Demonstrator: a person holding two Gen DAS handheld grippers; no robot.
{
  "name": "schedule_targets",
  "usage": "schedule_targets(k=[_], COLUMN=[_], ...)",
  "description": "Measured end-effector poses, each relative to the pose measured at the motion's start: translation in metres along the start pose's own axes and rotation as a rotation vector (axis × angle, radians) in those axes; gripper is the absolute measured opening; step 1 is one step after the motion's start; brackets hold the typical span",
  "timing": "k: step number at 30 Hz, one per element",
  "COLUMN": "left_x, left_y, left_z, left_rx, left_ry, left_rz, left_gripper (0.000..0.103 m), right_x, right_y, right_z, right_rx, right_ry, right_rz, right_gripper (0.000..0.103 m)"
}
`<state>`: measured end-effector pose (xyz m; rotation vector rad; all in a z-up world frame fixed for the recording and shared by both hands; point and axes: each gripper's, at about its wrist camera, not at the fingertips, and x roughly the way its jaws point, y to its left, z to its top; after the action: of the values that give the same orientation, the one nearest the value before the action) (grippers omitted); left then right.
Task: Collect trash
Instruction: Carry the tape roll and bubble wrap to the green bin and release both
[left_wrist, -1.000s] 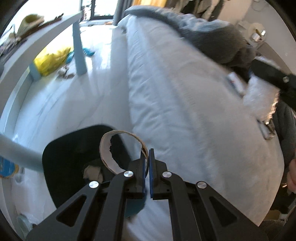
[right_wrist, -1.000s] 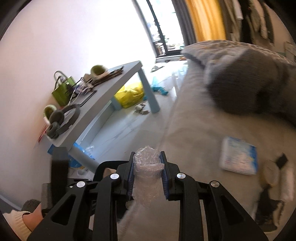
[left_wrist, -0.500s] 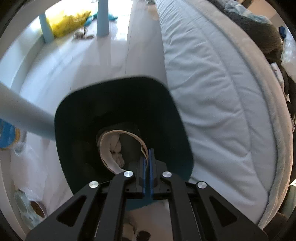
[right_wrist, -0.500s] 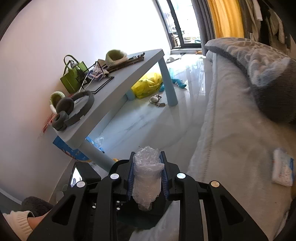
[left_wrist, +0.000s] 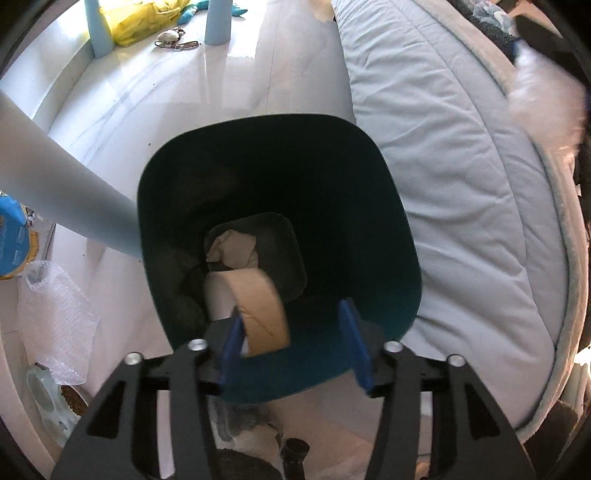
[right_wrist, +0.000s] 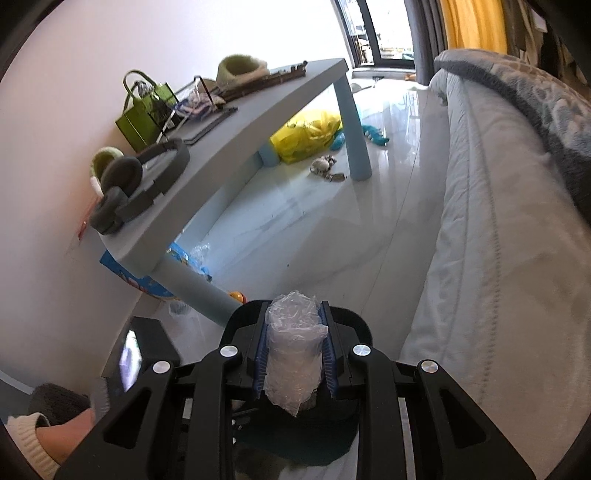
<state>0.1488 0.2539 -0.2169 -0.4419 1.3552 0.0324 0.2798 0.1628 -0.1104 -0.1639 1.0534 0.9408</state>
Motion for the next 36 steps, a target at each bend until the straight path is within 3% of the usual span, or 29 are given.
schedule_targets(k=[2, 4, 5, 6, 7, 13, 15, 16, 17, 23, 28, 36], left_x=[0.001, 0.001, 0.002, 0.002, 0.003, -0.003, -0.004, -0.005, -0.007, -0.02, -0.041, -0.095], left_y=[0.005, 0.008, 0.008, 0.008, 0.008, 0.014, 0.016, 0.016, 0.017, 0.018, 0.02, 0.015], left_z=[-0.002, -0.004, -0.005, -0.006, -0.007, -0.011, -0.01, -0.009, -0.01, -0.01, -0.009, -0.003], left_rx=[-0.005, -0.003, 0.004, 0.023, 0.031, 0.033, 0.028, 0.026, 0.028, 0.037, 0.041, 0.069], left_ry=[0.01, 0.025, 0.029, 0.036, 0.038, 0.029, 0.028, 0.024, 0.019, -0.014, -0.086, -0.271], left_rz=[-0.006, -0.009, -0.004, 0.005, 0.013, 0.002, -0.013, -0.019, -0.02, -0.001, 0.022, 0.066], left_gripper=[0.062, 0.055, 0.026, 0.011, 0.01, 0.013, 0.031, 0.046, 0.049, 0.049, 0.047, 0.034], right_x=[0.009, 0.017, 0.019, 0.021, 0.024, 0.043, 0.049, 0.054, 0.056, 0.078, 0.099, 0.135], right_y=[0.001, 0.005, 0.006, 0.006, 0.008, 0.017, 0.018, 0.019, 0.019, 0.021, 0.019, 0.017], right_z=[-0.001, 0.0, 0.0, 0.0, 0.0, 0.001, 0.001, 0.001, 0.001, -0.004, -0.014, -0.04], right_rx=[0.005, 0.001, -0.001, -0.002, -0.005, -0.014, -0.015, -0.015, -0.014, -0.011, -0.003, -0.006], right_ry=[0.014, 0.024, 0.027, 0.03, 0.033, 0.065, 0.078, 0.086, 0.091, 0.141, 0.197, 0.324], right_rz=[0.0, -0.001, 0.0, 0.001, 0.002, -0.001, -0.006, -0.011, -0.013, -0.028, -0.037, -0.055], right_gripper=[0.025, 0.025, 0.026, 0.026, 0.026, 0.025, 0.025, 0.025, 0.025, 0.025, 0.025, 0.027])
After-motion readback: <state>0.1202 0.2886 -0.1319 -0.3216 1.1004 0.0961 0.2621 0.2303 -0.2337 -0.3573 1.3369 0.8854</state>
